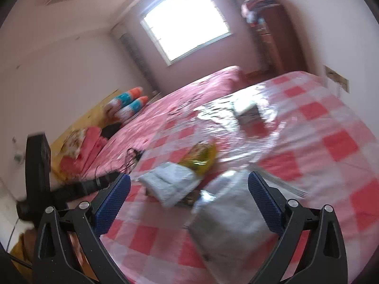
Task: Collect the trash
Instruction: 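Move both grippers back toward the remaining packaging on the table, then grasp the white milk carton with the left gripper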
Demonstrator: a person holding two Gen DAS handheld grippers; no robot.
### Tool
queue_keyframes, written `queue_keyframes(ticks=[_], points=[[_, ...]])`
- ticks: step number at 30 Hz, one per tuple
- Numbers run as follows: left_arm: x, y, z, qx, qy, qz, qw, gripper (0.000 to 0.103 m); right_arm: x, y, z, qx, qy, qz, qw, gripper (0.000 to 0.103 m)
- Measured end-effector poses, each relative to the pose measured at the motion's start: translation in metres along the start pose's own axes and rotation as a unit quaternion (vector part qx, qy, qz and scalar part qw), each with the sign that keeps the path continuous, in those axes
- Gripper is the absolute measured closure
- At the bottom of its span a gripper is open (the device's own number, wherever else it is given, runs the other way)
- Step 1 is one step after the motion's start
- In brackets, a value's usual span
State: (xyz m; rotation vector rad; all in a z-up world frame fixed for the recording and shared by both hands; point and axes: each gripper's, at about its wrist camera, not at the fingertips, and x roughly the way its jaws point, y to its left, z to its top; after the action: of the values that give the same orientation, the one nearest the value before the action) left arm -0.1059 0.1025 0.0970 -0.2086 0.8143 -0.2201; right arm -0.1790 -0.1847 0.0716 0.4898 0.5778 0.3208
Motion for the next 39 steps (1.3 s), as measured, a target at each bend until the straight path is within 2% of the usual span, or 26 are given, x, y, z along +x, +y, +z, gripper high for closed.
queue_keyframes(ticks=[6,13,20,24,28,32,35,39], points=[[0.054,-0.043,0.048,-0.042,0.052,-0.081,0.9945,0.018,-0.005,-0.035,-0.013,0.072,0.033,-0.011,0.997,0.005],[0.143,-0.099,0.088,-0.054,0.085,-0.105,0.9894,0.018,0.008,-0.067,-0.020,0.149,0.074,-0.003,0.986,0.005],[0.223,-0.118,0.115,-0.052,0.106,-0.056,0.9914,0.018,0.015,-0.064,-0.021,0.137,0.077,0.010,0.988,0.006],[0.249,-0.121,0.124,-0.045,0.112,-0.051,0.9914,0.018,0.020,-0.063,-0.018,0.128,0.078,0.010,0.989,0.006],[0.268,-0.127,0.129,-0.032,0.122,-0.039,0.9913,0.018,0.027,-0.063,-0.014,0.117,0.083,0.017,0.989,0.006],[0.283,-0.130,0.130,-0.004,0.132,0.004,0.9913,0.018,0.035,-0.061,-0.010,0.107,0.090,0.027,0.990,0.006],[0.289,-0.126,0.127,0.002,0.136,0.020,0.9904,0.032,0.041,-0.062,-0.007,0.098,0.095,0.030,0.990,0.006],[0.284,-0.123,0.125,0.012,0.126,0.022,0.9917,0.033,0.052,-0.061,-0.002,0.087,0.107,0.040,0.990,0.006]])
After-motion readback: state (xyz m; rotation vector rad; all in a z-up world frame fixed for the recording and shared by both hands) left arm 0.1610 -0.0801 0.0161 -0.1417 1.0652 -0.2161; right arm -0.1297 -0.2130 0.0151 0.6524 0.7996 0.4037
